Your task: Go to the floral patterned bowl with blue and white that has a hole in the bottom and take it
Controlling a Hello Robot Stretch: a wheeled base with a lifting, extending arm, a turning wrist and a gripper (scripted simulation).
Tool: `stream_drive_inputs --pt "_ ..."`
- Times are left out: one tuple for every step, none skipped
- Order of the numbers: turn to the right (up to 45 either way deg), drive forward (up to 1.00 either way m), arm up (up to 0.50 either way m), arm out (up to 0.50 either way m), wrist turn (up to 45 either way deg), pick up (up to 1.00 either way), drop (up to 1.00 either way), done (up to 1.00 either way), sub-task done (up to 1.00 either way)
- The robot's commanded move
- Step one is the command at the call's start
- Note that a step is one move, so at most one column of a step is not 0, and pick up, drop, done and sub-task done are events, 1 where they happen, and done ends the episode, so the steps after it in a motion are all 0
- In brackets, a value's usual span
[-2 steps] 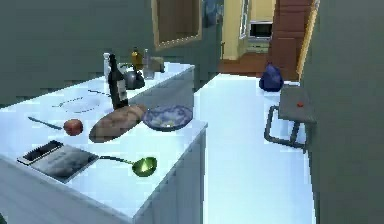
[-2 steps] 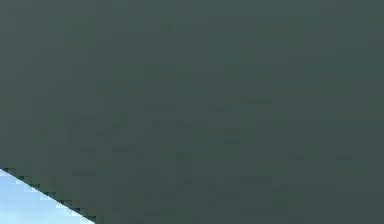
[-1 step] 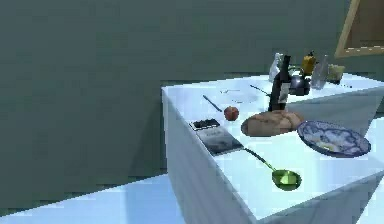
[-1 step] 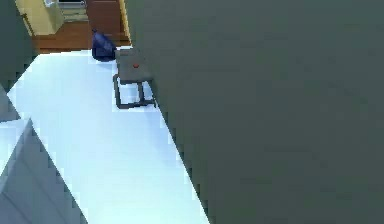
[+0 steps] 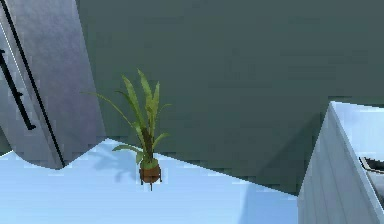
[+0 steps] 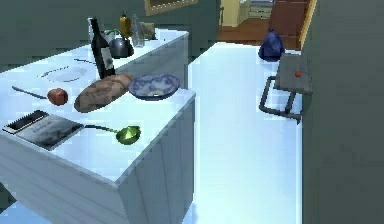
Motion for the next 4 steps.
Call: stream_drive_inputs --pt "0.0 0.00 0.50 0.00 0.0 0.00 0.00 0.00 0.00" --pt "0.0 0.00 0.38 0.00 0.0 0.00 0.00 0.00 0.00" --pt "0.0 0.00 0.00 0.50 0.0 0.00 0.00 0.00 0.00" --pt "0.0 0.00 0.00 0.00 45.0 0.00 0.00 0.00 0.00"
